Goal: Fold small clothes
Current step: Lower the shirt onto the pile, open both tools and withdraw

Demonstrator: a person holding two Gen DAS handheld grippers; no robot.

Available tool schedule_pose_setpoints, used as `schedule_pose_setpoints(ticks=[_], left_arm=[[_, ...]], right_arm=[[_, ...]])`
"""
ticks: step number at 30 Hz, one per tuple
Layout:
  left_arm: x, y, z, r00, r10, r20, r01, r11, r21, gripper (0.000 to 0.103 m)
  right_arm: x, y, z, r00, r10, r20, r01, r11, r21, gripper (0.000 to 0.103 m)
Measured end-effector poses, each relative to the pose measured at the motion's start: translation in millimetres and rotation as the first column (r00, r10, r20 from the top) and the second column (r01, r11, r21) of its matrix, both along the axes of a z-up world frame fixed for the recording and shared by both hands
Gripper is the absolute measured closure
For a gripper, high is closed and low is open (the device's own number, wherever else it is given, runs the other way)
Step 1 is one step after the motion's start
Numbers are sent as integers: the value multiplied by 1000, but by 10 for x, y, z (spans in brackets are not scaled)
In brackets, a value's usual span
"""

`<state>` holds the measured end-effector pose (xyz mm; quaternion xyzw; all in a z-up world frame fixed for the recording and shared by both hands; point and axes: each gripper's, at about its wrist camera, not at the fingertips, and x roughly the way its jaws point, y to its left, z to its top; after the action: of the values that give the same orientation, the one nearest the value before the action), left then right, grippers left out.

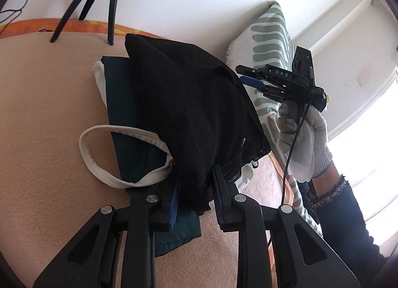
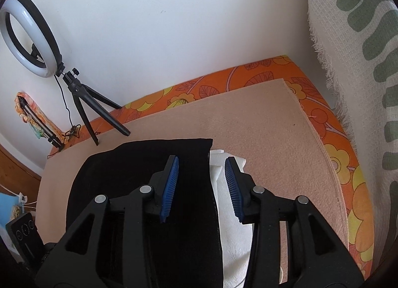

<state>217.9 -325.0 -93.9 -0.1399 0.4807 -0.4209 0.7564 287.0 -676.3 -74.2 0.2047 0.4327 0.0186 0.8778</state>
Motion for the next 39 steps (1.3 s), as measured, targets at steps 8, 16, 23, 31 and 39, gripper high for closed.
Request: schedule_pose_setpoints(ticks=[8,16,23,31,39], left_arm=[[-141,180,154,998,6,64,-10,999,52,81],[-420,376,494,972,32,233,-70,985,155,36],[-734,562,769,934,32,357,-111,973,203,26],[-1066,785,1002,899,24,437,-127,970,208,22],[-1316,1019,1176,870,29,493,-162,960,230,20]], right_arm=[[-834,-143,11,998,-55,18,53,995,81,60],[-1388,-31,145,995,-80,52,76,993,85,60],[-1720,309,307,995,-74,70,71,996,50,46],[-2009,775,454,995,-59,84,60,998,-8,32],[-2268,1212,625,992,-66,105,75,993,-89,18]])
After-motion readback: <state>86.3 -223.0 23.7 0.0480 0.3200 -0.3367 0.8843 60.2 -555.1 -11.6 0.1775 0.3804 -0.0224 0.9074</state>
